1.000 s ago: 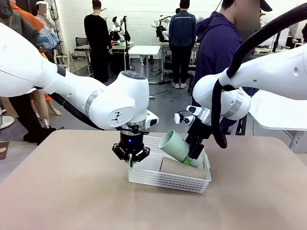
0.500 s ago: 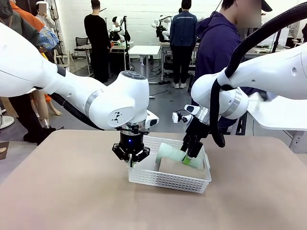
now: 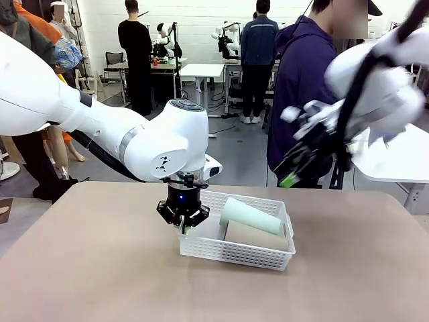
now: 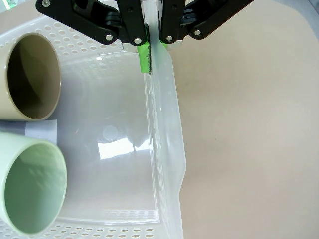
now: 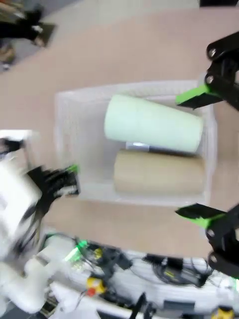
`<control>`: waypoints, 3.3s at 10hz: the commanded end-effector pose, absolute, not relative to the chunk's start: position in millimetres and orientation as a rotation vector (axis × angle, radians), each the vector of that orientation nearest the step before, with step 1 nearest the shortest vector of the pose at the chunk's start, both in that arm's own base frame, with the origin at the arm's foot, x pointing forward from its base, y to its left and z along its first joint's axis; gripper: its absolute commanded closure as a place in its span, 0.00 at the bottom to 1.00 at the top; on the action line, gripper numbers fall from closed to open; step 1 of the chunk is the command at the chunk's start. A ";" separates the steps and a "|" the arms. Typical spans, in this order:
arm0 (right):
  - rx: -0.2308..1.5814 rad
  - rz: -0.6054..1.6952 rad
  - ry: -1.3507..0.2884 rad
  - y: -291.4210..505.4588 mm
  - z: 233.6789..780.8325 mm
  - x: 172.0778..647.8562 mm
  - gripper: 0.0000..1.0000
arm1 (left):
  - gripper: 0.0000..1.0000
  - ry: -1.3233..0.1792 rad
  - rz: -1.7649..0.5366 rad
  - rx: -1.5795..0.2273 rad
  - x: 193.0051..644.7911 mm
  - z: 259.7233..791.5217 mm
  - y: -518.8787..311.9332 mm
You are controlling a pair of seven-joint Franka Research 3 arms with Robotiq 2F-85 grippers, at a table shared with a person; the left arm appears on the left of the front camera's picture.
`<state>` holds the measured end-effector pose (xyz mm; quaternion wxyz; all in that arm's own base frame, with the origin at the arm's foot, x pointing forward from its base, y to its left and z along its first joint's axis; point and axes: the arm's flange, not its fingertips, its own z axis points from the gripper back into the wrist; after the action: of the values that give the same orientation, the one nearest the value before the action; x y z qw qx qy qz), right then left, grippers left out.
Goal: Clean and organize the cups into the basket.
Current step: Pick up the Reusable plastic cup from the right side of the table and stack it inside the Organizing basket in the center of the table.
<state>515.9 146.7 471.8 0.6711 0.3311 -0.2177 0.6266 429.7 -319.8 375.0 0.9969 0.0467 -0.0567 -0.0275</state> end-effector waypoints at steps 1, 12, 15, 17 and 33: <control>0.896 1.360 -0.647 49.0 483.3 461.8 0.00 | 1.00 -0.117 -0.057 0.092 429.0 375.6 -320.3; 1.139 1.078 -1.181 -245.2 375.3 445.0 0.00 | 1.00 -0.117 -0.057 0.092 429.0 375.6 -320.3; 1.120 1.080 -1.167 -240.6 369.1 438.7 0.00 | 1.00 -0.117 -0.057 0.092 429.0 375.6 -320.3; 1.120 1.080 -1.167 -240.6 369.1 438.7 0.00 | 1.00 -0.117 -0.057 0.092 429.0 375.6 -320.3; 1.148 1.119 -1.123 -247.9 351.0 432.0 0.00 | 1.00 -0.117 -0.057 0.092 429.0 375.6 -320.3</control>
<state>438.5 -244.5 364.6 0.5630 0.4821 -0.4875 0.4615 429.4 -320.3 375.1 0.9969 0.0467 -0.0568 -0.0280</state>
